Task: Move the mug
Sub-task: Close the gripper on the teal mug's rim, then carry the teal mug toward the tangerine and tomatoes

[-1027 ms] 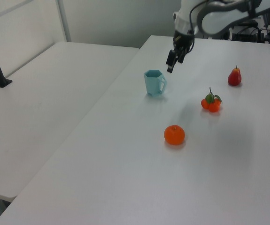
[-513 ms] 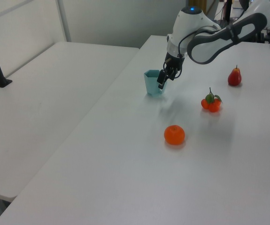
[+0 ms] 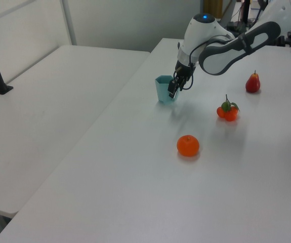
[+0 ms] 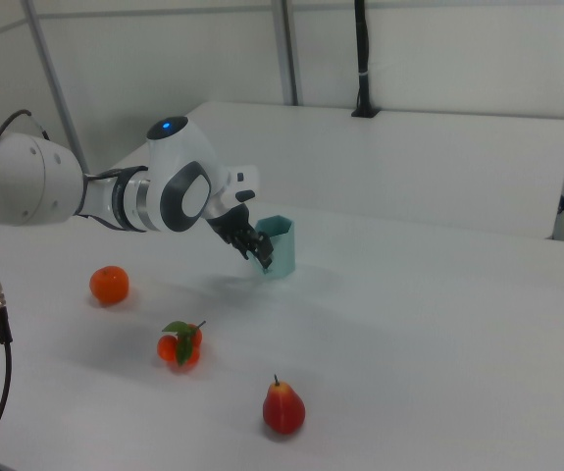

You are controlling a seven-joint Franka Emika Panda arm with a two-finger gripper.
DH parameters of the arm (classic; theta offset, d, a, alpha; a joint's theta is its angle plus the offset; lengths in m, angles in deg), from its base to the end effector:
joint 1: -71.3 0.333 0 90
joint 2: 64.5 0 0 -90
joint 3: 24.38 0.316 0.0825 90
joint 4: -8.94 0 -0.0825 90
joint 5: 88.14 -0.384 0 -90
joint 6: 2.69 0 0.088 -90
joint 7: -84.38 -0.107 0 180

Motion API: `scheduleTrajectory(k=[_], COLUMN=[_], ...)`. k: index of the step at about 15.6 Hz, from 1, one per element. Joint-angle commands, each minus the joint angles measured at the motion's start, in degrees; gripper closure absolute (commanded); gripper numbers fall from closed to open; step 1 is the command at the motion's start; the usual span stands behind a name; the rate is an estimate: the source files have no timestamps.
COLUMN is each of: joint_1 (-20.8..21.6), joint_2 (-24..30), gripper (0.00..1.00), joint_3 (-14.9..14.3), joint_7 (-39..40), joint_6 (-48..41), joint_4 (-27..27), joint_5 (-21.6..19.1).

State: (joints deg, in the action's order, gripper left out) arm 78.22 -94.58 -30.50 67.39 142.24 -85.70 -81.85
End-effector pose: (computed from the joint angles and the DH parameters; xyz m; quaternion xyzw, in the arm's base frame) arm 0.7115 0.0220 0.3458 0.9784 -0.0883 0.1835 0.0360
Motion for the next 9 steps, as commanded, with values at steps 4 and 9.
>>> scheduleTrajectory(k=[4, 9], joint_1=[0.63, 0.98], joint_2=[-0.77, 2.38], gripper=[0.81, 0.97], joint_3=[-0.3, -0.13], joint_7=[-1.21, -1.12], joint_6=[1.14, 0.44], joint_4=[0.24, -1.24], joint_5=[1.78, 2.14])
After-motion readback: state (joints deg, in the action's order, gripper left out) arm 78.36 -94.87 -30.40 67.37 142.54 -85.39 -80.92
